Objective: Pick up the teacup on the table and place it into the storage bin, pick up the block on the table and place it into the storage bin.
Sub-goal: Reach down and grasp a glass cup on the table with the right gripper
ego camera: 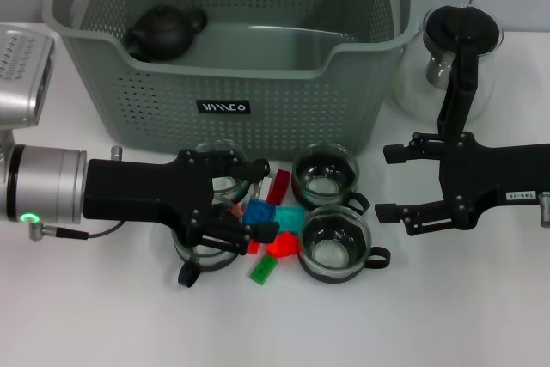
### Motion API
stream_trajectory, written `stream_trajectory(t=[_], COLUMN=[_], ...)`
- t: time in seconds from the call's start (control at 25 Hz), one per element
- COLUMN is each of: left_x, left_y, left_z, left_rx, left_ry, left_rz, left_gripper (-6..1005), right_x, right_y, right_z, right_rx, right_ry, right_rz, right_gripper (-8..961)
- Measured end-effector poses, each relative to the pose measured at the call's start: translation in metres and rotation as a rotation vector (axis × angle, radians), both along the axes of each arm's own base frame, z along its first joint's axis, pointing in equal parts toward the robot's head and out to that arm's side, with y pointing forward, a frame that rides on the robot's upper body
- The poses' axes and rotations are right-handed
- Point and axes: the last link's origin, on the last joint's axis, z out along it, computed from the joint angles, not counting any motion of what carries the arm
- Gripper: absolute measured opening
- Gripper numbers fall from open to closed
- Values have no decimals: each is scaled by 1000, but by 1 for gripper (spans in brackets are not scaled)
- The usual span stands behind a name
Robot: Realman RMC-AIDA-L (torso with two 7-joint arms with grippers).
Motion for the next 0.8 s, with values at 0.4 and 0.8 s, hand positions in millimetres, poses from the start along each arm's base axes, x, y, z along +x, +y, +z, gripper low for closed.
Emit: stream_trajectory(t=[0.4, 0.8], left_x=[1, -2], left_y=[1, -11], left_z=[0, 7], left_rx=[-2, -43], left_ry=[1, -25], left_rz=[-5, -20], left_gripper=[934, 935], right_x=[1, -4], right_y=[1, 1], right_z=[1, 3], right_rx=[5, -65], right_ry=[-4, -41], right_rz=[-2, 3], right_gripper=[915, 915])
